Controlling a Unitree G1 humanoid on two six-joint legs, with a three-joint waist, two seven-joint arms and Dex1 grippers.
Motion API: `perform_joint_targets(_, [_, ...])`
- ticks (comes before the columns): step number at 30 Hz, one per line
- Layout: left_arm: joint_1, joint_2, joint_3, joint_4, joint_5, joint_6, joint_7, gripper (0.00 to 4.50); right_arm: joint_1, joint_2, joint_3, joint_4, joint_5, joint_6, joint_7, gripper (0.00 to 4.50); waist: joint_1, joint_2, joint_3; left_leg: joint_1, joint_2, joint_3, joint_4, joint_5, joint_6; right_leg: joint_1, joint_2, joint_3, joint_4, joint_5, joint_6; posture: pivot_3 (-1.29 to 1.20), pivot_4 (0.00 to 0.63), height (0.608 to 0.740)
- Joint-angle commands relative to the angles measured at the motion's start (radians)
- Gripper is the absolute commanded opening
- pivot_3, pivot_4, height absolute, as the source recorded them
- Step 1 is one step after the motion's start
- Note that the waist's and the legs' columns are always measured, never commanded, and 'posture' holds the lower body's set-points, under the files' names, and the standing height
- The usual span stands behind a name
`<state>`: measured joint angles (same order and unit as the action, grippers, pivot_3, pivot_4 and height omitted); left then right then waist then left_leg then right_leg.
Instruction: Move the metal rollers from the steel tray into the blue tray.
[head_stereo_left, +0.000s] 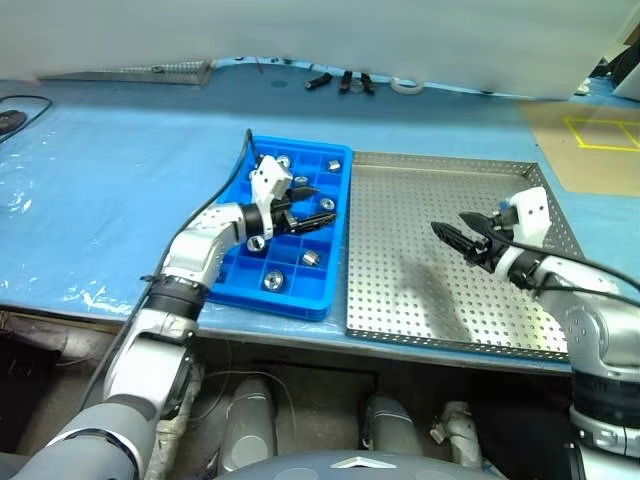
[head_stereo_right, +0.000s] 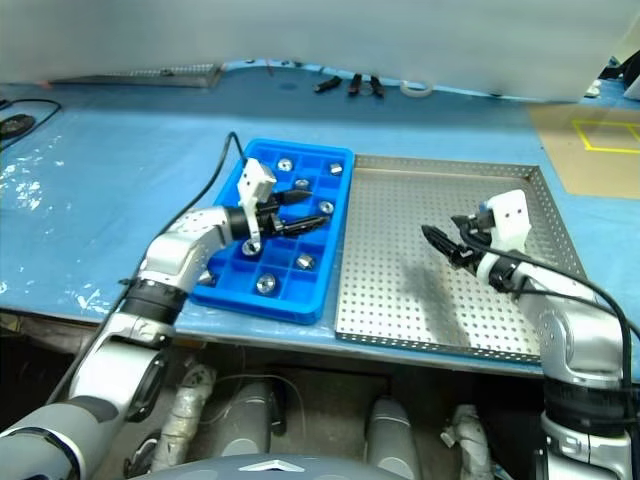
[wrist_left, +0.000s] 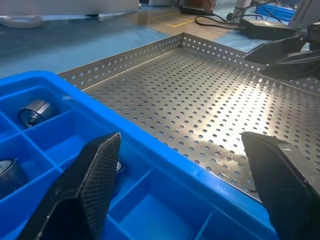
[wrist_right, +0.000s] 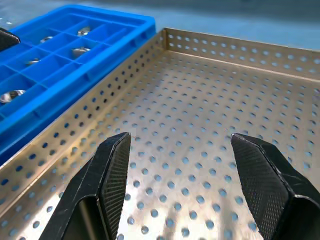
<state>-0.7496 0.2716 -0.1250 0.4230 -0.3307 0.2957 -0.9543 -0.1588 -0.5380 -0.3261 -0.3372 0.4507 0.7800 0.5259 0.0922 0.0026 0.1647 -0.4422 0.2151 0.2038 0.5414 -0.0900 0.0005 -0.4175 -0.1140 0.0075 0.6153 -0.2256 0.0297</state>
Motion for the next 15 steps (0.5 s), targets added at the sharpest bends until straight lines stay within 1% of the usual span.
perform_joint_targets(1, [-0.030,-0.012,-0.018,0.006,0.006,-0.047,-0.075,4.05,0.027,0.044,-0.027,-0.082,0.013,-0.035,-0.063,3.35,-0.006,0.000,0.000,0.000,0.000,0.000,0.000,0.000,0.000,0.000,0.000,0.000,0.000,0.000,0.000,-0.19,0.150,0.740])
perform_joint_targets(3, [-0.030,-0.010,-0.021,-0.003,0.002,-0.043,-0.106,4.05,0.042,0.069,-0.021,-0.100,0.015,-0.043,-0.083,3.35,-0.013,0.000,0.000,0.000,0.000,0.000,0.000,0.000,0.000,-0.001,0.000,0.000,0.000,0.000,0.000,-0.20,0.150,0.740])
perform_joint_targets(7, [-0.039,0.006,-0.015,0.030,0.029,-0.068,-0.119,4.05,0.045,0.097,-0.005,-0.079,-0.011,-0.083,-0.119,3.35,-0.022,0.000,0.000,0.000,0.000,0.000,0.000,0.000,0.000,-0.001,0.000,0.000,0.000,0.000,0.000,-0.21,0.150,0.740])
perform_joint_targets(15, [-0.022,0.025,-0.003,0.007,0.035,-0.060,-0.113,4.05,0.030,0.104,0.027,-0.054,-0.013,-0.111,-0.128,3.35,-0.023,0.000,0.000,-0.001,0.000,0.000,-0.001,0.000,0.001,0.000,0.000,0.000,-0.001,0.000,0.000,-0.18,0.150,0.740])
